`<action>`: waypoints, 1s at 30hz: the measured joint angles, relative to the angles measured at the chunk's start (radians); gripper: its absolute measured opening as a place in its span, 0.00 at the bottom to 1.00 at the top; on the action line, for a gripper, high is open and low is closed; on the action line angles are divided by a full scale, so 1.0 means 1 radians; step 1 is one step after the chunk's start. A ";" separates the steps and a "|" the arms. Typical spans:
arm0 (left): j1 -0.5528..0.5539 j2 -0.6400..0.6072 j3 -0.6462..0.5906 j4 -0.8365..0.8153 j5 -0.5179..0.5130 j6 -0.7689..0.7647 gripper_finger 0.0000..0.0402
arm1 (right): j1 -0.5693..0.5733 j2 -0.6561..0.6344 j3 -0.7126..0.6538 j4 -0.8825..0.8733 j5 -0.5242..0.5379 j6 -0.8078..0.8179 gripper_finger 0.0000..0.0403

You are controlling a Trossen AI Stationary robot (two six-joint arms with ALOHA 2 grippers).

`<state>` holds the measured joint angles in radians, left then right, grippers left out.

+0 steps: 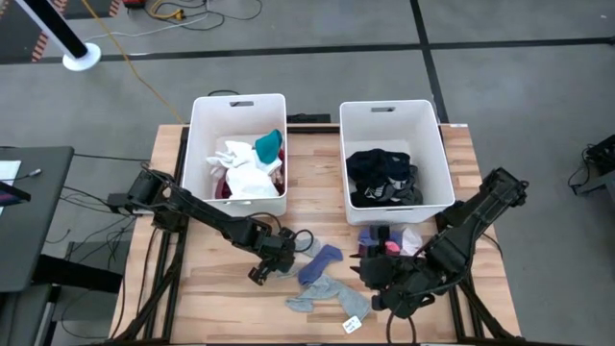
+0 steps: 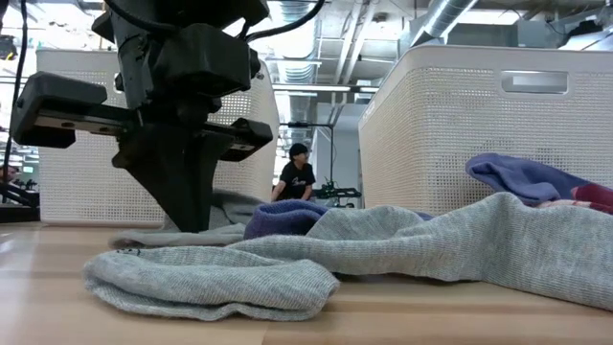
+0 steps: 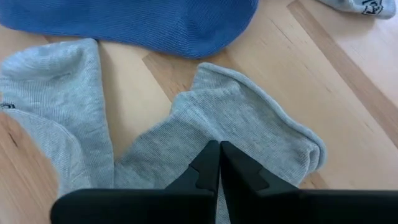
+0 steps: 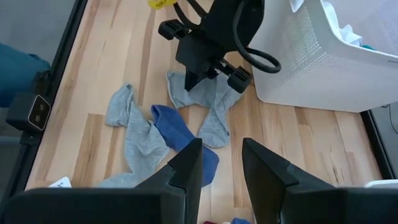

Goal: Sort clothes
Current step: Put the gray sock into the right white bin

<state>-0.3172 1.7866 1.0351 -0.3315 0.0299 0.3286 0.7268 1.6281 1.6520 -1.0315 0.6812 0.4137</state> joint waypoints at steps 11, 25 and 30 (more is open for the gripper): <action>-0.002 -0.016 0.002 -0.005 -0.010 -0.016 0.04 | 0.013 0.009 0.000 0.016 -0.001 -0.004 0.32; 0.012 -0.036 -0.006 -0.014 -0.017 -0.072 0.60 | 0.012 0.009 0.000 0.015 0.000 -0.006 0.32; 0.031 -0.023 -0.006 -0.016 -0.019 -0.087 0.64 | 0.012 0.009 0.000 0.015 0.000 -0.006 0.32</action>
<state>-0.2864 1.7638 1.0294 -0.3476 0.0109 0.2417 0.7391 1.6367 1.6520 -1.0161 0.6807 0.4080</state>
